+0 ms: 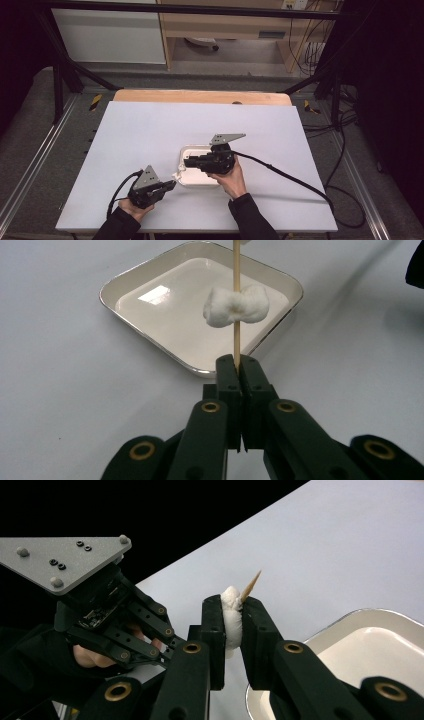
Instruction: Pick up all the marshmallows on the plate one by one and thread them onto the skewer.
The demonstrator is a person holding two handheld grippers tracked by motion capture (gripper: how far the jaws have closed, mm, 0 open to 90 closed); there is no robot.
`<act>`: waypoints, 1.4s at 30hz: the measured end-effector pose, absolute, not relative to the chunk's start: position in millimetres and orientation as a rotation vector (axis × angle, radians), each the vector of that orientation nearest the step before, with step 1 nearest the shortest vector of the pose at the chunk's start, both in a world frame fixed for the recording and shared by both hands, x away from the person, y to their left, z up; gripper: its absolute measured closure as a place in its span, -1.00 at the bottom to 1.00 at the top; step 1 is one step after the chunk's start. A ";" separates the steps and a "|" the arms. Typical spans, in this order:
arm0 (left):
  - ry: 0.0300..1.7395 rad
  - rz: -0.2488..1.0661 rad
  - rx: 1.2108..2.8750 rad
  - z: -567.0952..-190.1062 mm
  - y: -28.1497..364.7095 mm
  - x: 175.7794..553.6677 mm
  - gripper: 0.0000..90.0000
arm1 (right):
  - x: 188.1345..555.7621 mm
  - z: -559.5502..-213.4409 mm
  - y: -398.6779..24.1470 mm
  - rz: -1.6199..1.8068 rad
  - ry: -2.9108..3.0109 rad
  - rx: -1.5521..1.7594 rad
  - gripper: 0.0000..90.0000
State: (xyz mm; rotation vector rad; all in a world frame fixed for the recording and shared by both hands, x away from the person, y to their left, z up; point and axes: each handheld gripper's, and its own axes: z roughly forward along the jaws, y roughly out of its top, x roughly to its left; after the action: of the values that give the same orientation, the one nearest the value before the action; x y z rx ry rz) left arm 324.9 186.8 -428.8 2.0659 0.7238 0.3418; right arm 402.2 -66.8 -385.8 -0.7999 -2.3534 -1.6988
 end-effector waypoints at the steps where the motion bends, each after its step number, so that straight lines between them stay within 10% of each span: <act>1: 0.723 0.340 2.064 -428.9 187.2 325.0 0.98 | 401.9 -386.9 -66.3 -1.690 -2.358 -0.800 0.82; 6: 0.721 0.336 2.026 -428.0 189.1 325.5 0.97 | 400.5 -383.6 -68.3 -1.710 -2.371 -0.790 0.74; 25: 0.748 0.341 1.993 -426.3 194.2 326.7 0.97 | 394.7 -385.4 -119.6 -1.799 -2.561 -0.922 -0.68; 42: 0.779 0.307 2.015 -416.8 188.3 334.3 0.97 | 384.2 -417.5 -190.7 -1.666 -2.658 -1.102 -0.98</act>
State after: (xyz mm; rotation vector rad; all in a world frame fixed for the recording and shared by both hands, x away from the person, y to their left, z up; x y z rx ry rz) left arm 334.3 188.3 -416.8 2.0148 0.7794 0.3068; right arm 384.2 -190.7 -417.5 -1.1023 -2.6578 -1.6663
